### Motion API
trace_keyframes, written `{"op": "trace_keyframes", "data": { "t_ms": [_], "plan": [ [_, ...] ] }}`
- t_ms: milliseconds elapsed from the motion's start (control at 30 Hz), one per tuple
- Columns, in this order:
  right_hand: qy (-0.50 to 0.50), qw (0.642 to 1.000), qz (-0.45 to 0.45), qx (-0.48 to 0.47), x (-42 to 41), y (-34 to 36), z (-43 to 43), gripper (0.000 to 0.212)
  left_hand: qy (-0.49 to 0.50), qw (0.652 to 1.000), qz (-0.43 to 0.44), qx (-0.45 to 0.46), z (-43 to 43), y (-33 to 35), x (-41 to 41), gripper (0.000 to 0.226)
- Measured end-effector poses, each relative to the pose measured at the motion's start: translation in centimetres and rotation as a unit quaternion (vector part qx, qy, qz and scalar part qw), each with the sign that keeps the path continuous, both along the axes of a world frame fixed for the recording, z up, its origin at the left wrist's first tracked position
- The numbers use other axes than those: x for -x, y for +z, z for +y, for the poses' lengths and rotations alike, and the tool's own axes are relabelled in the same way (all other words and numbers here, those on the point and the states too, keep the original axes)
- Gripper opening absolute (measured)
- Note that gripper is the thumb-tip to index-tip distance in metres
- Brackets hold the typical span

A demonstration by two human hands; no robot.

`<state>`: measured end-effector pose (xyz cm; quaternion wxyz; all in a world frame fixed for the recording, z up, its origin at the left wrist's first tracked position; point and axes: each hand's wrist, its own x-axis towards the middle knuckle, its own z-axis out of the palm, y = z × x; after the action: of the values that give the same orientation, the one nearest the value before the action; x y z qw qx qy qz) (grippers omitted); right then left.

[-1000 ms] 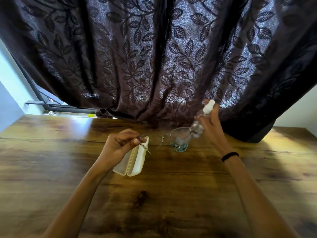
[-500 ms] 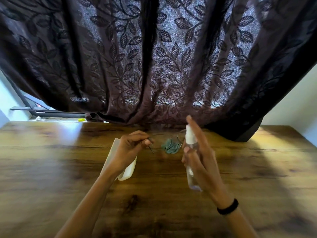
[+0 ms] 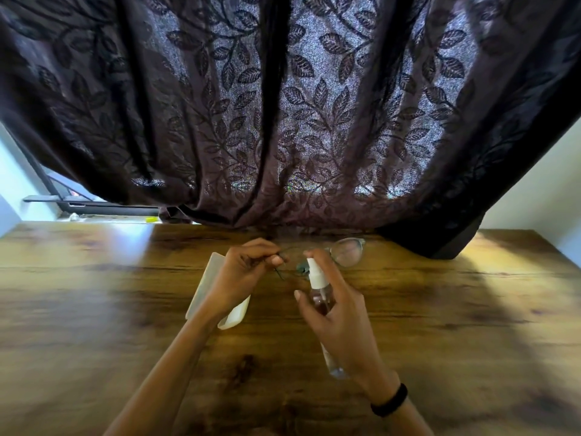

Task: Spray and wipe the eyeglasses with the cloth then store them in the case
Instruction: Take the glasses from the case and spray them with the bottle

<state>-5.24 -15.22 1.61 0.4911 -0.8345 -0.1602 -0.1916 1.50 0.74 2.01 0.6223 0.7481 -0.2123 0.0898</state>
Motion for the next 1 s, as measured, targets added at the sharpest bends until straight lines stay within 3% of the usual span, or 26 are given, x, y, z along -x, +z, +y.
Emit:
{"op": "trace_keyframes", "data": {
  "t_ms": [167, 300, 600, 800, 900, 1000],
  "plan": [
    [-0.008, 1.0, -0.024, -0.018, -0.1, 0.1, 0.1, 0.043, 0.01, 1.0, -0.006, -0.009, -0.2, 0.2, 0.1, 0.023],
    [-0.034, 0.997, -0.045, -0.06, -0.1, 0.1, -0.9, 0.05, 0.021, 1.0, -0.01, -0.011, 0.0, 0.2, 0.2, 0.016],
    [-0.15, 0.988, -0.04, -0.015, -0.6, -0.1, -5.9, 0.051, 0.023, 0.999, -0.001, -0.027, 0.4, 0.1, 0.3, 0.025],
    [-0.192, 0.973, -0.117, -0.054, -0.7, -1.1, -7.1, 0.051, 0.021, 0.999, 0.0, -0.032, 0.2, 0.1, 0.4, 0.021],
    [-0.172, 0.974, -0.093, -0.112, -1.1, -1.8, -7.7, 0.064, 0.019, 0.999, -0.003, -0.038, 0.1, 0.3, 0.4, 0.023],
    [-0.176, 0.979, -0.03, -0.1, -1.4, -2.8, -8.4, 0.065, 0.019, 0.999, -0.006, -0.042, 0.1, 0.2, 0.3, 0.022]
  ]
}}
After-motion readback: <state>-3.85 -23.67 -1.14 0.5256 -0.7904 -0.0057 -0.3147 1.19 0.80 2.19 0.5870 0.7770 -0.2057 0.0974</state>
